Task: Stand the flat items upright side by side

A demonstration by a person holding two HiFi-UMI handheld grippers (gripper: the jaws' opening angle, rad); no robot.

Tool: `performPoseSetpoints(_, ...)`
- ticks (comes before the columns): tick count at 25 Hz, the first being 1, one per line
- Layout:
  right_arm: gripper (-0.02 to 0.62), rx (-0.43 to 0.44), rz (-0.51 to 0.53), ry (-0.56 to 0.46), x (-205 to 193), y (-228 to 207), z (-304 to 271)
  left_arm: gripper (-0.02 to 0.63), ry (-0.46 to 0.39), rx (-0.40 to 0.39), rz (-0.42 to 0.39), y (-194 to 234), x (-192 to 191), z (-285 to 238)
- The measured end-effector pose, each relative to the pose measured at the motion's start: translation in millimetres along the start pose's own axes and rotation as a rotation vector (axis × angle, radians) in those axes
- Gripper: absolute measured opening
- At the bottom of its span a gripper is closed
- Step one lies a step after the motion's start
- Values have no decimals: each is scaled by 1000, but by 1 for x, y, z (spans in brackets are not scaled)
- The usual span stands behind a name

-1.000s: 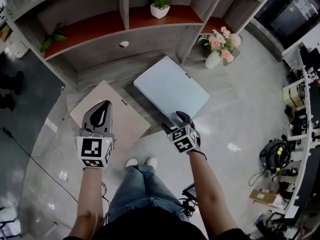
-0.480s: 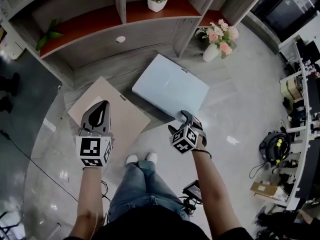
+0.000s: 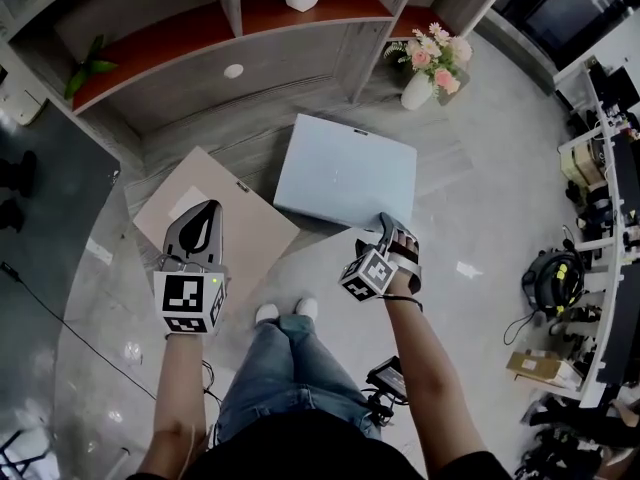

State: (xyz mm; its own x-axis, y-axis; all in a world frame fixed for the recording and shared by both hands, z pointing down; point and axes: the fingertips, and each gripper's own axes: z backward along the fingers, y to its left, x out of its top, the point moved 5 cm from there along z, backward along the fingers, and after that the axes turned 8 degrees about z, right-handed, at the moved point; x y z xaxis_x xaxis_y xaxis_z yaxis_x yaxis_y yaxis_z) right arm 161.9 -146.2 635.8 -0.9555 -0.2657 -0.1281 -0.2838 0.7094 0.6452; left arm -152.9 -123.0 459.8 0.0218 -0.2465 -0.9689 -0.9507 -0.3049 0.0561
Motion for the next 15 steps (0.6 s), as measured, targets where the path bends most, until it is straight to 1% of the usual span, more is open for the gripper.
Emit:
performPoseSetpoints(4,367,-148,158,-3,2,6,-5,11,4,-9,-27,-2,-7,4)
performPoseSetpoints(7,368,-234,234,3,5,9,-12,11,-4,-16,-61,-2,-12,8)
performPoseSetpoints(12,374,-334,369,-27,22,11,-25,11,-57,-5,-107,0,-21,9)
performPoseSetpoints(15,388,-369,410,-32,26,12,-32,11,-79,-4,-114,2,-31,7)
